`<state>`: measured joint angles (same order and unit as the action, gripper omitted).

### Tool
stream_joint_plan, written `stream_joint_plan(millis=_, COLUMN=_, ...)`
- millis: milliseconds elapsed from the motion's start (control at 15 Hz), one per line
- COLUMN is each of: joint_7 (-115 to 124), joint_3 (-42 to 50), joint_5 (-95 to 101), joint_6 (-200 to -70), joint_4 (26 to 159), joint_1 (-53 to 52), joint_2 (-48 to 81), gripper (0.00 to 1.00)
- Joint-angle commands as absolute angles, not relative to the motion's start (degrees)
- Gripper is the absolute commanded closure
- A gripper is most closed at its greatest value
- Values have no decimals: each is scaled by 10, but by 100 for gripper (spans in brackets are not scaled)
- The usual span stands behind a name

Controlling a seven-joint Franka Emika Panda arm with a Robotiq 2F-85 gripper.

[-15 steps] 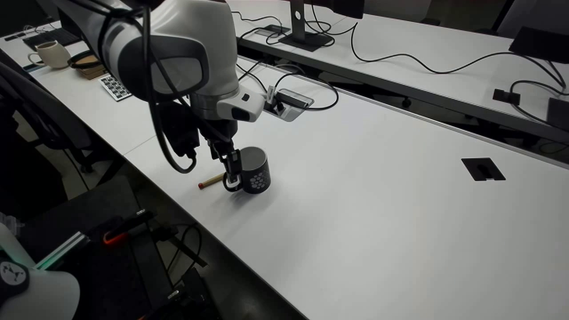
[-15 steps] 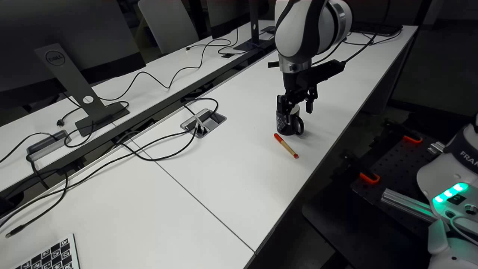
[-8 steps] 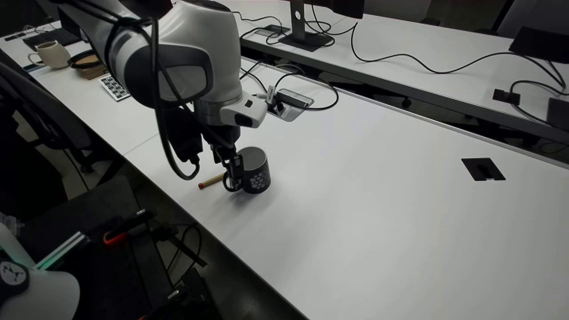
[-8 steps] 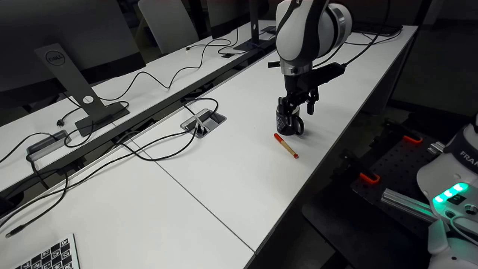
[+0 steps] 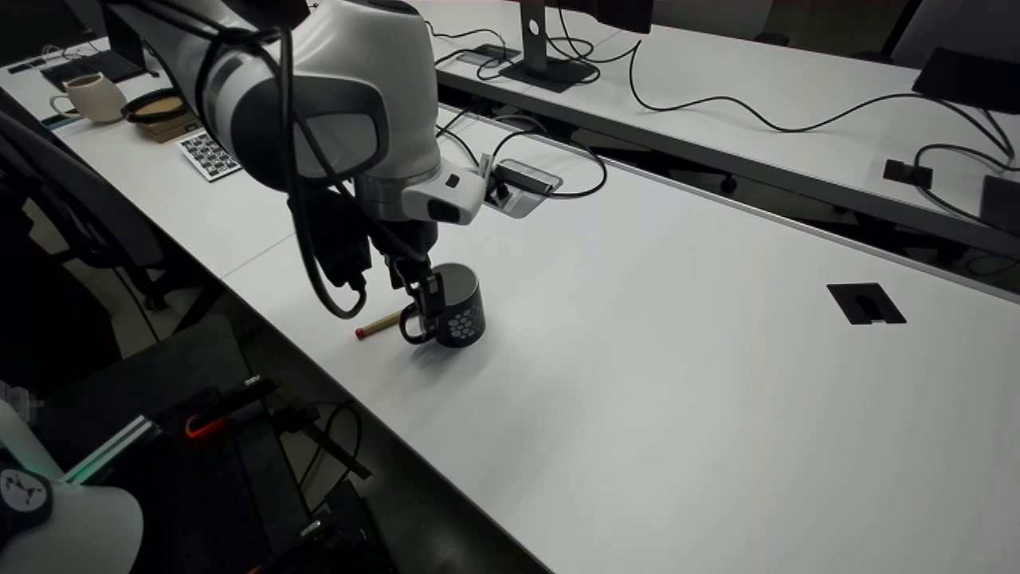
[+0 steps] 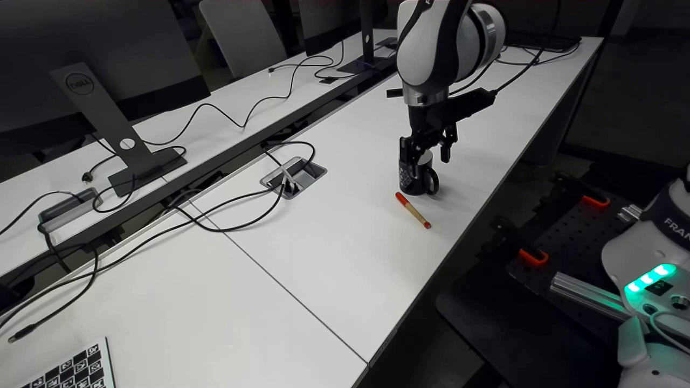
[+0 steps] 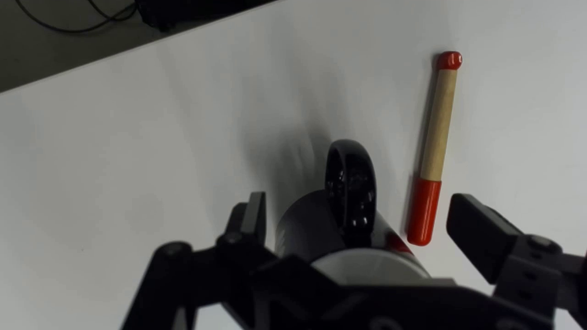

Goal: Move the black mug to the left

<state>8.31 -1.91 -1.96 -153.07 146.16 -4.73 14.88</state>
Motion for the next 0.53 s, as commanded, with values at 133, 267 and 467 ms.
stream_joint_plan(millis=133, joint_7=97, joint_3=-14, joint_5=-10, joint_6=-1538, joint_4=1453, joint_1=-52, joint_2=160, gripper=34)
stream_joint_plan(millis=267, joint_7=96, joint_3=-14, joint_5=-11, joint_6=-1539, joint_4=1454, joint_1=-52, joint_2=161, gripper=50)
stream_joint_plan(millis=467, joint_7=98, joint_3=-14, joint_5=-10, joint_6=-1539, joint_4=1454, joint_1=-52, joint_2=161, gripper=72)
